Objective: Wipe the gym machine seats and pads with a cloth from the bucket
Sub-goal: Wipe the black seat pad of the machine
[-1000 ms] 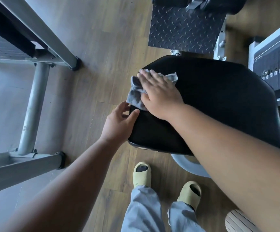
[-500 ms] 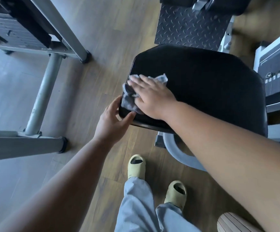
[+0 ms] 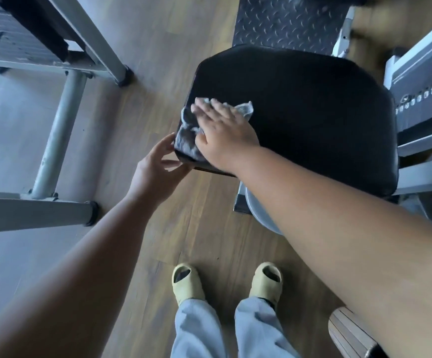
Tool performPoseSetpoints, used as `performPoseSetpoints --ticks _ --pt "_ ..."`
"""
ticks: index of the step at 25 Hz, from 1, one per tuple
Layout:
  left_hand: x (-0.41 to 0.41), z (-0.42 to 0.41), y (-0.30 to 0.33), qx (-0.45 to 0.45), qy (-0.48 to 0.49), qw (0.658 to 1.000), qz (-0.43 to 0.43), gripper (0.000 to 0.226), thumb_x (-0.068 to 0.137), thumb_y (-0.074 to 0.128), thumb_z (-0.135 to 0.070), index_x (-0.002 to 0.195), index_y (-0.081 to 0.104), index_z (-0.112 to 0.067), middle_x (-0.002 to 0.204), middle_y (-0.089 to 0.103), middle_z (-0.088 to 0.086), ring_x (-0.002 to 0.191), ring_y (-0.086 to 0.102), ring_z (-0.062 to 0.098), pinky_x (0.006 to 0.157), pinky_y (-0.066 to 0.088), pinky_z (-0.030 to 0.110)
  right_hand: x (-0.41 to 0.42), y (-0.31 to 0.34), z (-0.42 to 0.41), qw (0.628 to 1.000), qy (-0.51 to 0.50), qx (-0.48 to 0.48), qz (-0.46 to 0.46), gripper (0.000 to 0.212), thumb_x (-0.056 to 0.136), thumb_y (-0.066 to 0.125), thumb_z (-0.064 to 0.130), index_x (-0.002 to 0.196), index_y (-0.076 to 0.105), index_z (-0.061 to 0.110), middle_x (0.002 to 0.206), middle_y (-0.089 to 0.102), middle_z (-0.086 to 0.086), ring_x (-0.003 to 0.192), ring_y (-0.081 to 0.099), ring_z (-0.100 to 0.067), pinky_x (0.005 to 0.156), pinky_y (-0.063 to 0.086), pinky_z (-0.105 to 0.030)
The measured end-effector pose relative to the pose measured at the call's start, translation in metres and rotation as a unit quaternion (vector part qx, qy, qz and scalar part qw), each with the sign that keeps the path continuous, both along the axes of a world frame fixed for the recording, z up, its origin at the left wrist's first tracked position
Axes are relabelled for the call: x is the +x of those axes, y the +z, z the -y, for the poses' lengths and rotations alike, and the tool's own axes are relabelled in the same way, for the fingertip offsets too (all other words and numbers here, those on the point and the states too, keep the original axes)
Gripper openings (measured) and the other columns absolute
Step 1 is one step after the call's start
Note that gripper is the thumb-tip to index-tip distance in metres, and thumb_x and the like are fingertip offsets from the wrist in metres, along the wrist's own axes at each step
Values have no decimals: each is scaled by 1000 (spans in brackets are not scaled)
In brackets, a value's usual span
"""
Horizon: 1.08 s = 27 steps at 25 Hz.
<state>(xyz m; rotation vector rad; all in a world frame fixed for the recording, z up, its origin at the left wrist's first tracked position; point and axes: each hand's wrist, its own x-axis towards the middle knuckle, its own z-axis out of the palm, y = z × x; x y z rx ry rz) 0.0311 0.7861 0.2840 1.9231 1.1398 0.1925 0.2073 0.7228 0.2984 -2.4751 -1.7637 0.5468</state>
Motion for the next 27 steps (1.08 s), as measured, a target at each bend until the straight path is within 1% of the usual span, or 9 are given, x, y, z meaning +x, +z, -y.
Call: performPoseSetpoints --ticks 4,6,9,11,14,16,22,25,27 --pt "4 -8 4 2 -17 1000 -10 60 81 80 -34 136 54 -37 122 66 -18 88 69 -7 70 55 20 8 -2 82 999 -10 19 26 64 95 24 39 152 40 15 161 34 -1 147 33 -25 118 25 -44" --pt "6 -9 9 9 -26 999 -22 53 82 79 -32 129 56 -38 119 67 -17 87 67 -9 63 48 11 31 -4 125 998 -50 15 27 63 95 25 38 149 44 14 159 38 -2 146 35 -26 117 30 -47" --pt "9 -11 14 10 -30 999 -30 44 81 79 -35 113 54 -50 118 68 -15 87 67 -9 64 47 14 71 1 191 988 -146 1 50 62 97 23 37 152 38 14 161 33 -1 148 30 -25 120 26 -46" --pt "9 -12 17 14 -38 998 -39 44 81 79 -36 112 52 -50 117 67 -17 86 66 -11 65 47 14 83 6 214 975 -213 -25 64 64 96 21 37 155 32 16 164 27 2 151 24 -22 121 20 -43" --pt "7 -14 17 9 -42 999 -32 49 81 79 -35 122 54 -41 114 65 -20 84 65 -14 65 47 14 80 9 186 945 -321 -57 40 62 98 25 32 158 21 18 168 10 5 154 9 -18 124 9 -41" --pt "6 -14 15 4 -43 999 -23 53 81 79 -34 127 54 -37 112 65 -22 85 65 -15 66 48 14 71 10 143 933 -354 -58 33 62 99 26 30 159 17 17 169 6 1 154 5 -20 125 7 -43" --pt "2 -16 3 3 -35 999 -5 59 78 80 -34 131 52 -36 114 64 -23 86 67 -10 75 59 28 10 2 -16 987 -152 -41 22 63 100 24 36 159 14 17 169 4 -2 154 5 -24 124 6 -43" --pt "2 -14 0 2 -27 1000 -1 62 78 81 -36 133 52 -34 117 66 -19 85 68 -8 77 58 28 -11 -1 -14 999 -46 -10 19 61 101 25 35 159 19 18 168 9 0 154 10 -22 124 7 -42" --pt "2 -14 1 -1 -26 1000 4 63 78 82 -37 133 53 -32 116 66 -19 83 67 -9 76 57 24 -13 -3 31 999 8 36 24 60 97 28 36 154 37 16 163 29 -1 150 27 -23 120 20 -44"
